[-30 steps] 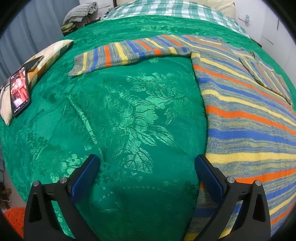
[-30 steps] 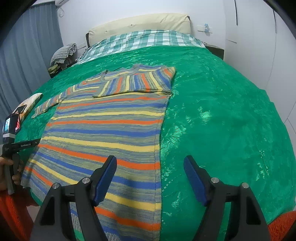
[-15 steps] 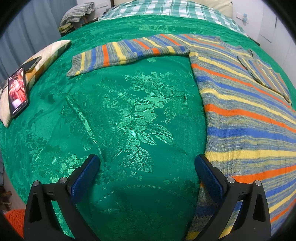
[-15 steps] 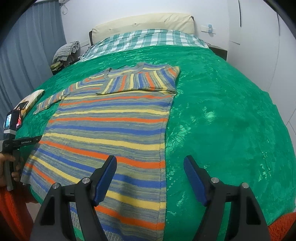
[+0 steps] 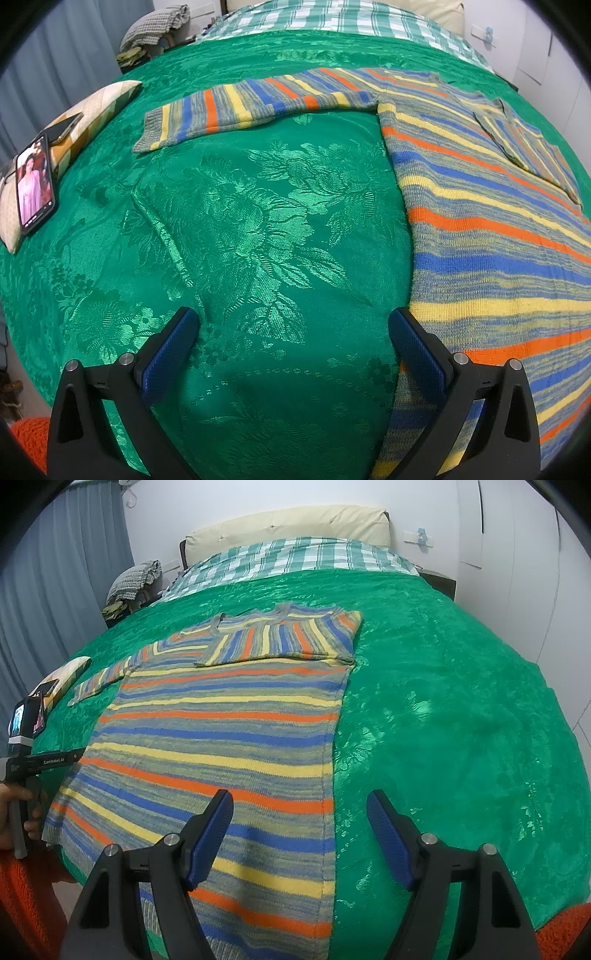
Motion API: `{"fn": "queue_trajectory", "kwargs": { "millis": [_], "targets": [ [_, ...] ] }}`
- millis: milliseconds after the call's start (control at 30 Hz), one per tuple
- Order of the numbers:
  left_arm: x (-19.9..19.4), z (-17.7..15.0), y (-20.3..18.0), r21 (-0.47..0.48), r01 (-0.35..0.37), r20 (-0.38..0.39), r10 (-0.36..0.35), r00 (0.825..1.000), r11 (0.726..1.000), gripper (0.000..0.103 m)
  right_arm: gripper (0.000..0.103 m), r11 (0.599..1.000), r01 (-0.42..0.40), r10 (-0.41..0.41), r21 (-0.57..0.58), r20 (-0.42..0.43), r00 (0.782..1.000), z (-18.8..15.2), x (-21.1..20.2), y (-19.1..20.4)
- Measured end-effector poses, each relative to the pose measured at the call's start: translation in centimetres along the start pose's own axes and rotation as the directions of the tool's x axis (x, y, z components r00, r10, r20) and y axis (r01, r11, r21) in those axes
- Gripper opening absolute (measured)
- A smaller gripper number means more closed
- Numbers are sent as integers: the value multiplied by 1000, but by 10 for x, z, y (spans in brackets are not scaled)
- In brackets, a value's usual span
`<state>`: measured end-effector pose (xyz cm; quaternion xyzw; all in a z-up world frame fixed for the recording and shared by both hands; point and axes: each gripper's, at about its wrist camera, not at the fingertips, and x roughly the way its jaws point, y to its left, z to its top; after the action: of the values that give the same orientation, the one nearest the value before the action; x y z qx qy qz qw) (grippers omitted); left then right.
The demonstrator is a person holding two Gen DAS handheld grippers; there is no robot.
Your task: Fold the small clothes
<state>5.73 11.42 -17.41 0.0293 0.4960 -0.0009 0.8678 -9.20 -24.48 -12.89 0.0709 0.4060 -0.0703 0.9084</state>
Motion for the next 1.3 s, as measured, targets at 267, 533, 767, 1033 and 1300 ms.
{"fn": "queue_trajectory", "kwargs": {
  "millis": [267,533,767,1033,1300],
  "targets": [
    [0,0,0,-1,-1,0,1,1000,1000,103,74,1000,-5,5,-2,-4,1000,-1,1,1],
    [0,1,-1,0,-2,2,2,1000,1000,103,79,1000,-9,9,3,-14,1000,-2,4,2],
    [-8,11,9,-33,9,-22,-10,1000,999,102,80,1000,-6,6,12,-17,1000,-2,5,3],
    [-1,97,137,-456,150,70,-133,989,877,102,83,1000,-9,9,12,-16,1000,-1,9,1],
    [86,164,181,-526,129,-56,-186,981,840,16,83,1000,-3,3,-12,-31,1000,-3,14,7]
  ]
}}
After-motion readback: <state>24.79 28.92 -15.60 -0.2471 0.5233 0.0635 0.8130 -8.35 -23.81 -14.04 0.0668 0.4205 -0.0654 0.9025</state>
